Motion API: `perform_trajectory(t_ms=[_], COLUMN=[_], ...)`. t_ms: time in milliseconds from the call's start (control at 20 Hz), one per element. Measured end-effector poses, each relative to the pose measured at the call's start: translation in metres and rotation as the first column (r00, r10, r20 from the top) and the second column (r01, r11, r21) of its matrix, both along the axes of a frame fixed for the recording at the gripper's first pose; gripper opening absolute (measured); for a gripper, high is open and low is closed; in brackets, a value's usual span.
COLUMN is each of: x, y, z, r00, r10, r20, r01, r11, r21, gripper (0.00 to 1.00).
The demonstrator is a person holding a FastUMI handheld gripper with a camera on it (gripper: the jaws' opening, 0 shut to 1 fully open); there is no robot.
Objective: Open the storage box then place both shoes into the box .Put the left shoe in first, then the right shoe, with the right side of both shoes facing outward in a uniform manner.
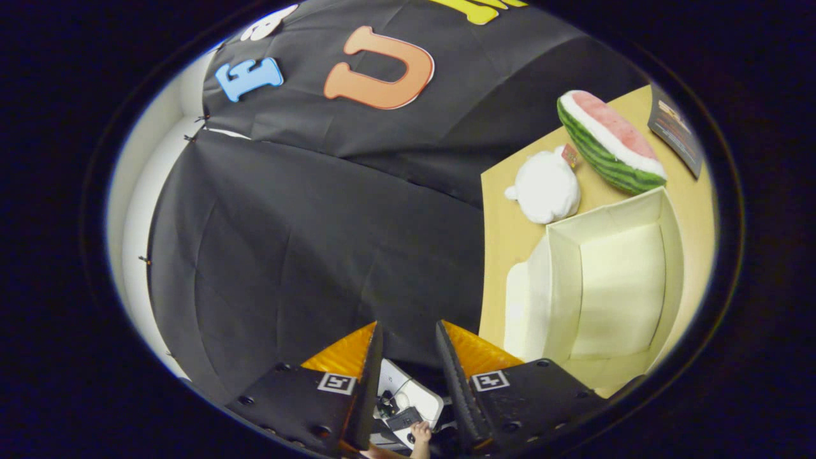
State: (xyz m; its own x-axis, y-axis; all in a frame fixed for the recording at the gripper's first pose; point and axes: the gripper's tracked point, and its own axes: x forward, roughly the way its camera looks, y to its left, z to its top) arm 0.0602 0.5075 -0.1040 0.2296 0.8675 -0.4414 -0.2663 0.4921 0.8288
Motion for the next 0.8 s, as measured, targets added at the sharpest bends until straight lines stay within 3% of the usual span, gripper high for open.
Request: perform_trajectory(t_ms=[150, 250, 500, 800], x=[0.002, 0.003, 0.022, 0.060], y=[-0.023, -0.040, -0.103, -0.221], z=[0.002, 0.004, -0.018, -0.074], r00=[0.999, 0.997, 0.993, 0.982], r10=[-0.005, -0.021, -0.056, -0.152], r20=[0.049, 0.076, 0.101, 0.115], r01=[0.008, 0.026, 0.073, 0.183], r11=[0.999, 0.997, 0.984, 0.916], r21=[-0.049, -0.068, -0.165, -0.358], gripper=[0.81, 0.94, 0.96, 0.96])
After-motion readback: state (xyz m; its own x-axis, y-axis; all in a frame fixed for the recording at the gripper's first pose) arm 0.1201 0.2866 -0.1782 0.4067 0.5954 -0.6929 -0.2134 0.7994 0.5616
